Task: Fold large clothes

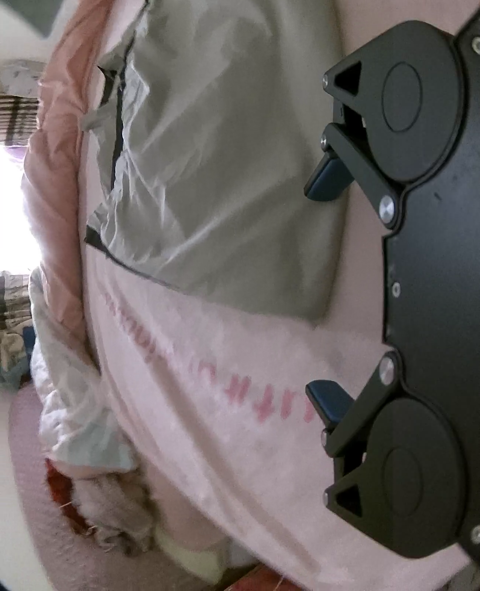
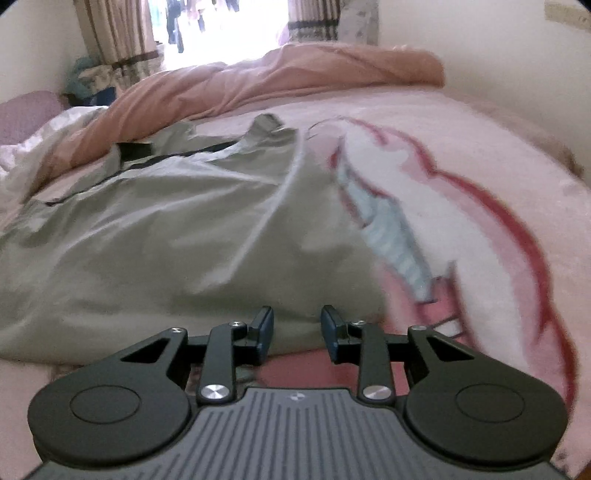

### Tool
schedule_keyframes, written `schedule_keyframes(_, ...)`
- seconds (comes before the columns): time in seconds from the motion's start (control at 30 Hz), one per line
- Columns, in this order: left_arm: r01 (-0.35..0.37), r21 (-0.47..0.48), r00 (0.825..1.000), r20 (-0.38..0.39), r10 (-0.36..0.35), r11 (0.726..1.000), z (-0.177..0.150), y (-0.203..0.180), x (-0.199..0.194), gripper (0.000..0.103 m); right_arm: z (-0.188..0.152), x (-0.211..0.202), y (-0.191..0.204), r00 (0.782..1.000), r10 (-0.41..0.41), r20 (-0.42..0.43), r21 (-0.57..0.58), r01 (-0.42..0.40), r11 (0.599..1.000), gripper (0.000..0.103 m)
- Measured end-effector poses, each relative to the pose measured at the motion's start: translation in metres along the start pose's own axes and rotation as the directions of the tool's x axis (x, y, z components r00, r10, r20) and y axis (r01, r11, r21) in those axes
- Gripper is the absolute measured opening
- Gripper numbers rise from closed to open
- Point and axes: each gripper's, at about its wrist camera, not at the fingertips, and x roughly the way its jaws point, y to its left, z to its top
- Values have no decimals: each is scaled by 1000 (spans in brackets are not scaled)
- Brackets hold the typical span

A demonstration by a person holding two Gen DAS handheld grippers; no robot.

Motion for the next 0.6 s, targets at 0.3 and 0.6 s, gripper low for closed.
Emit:
schedule_keyframes(0.3, -12, -45, 1000, -10, 12, 999, 8, 17, -9, 103, 4, -10, -51, 997, -67, 37, 168, 60, 984, 37)
schedule_keyframes(0.6, 224, 35, 934, 278, -225, 974, 75, -77, -34, 103, 63, 4, 82, 956, 236, 172, -16, -237, 971, 37)
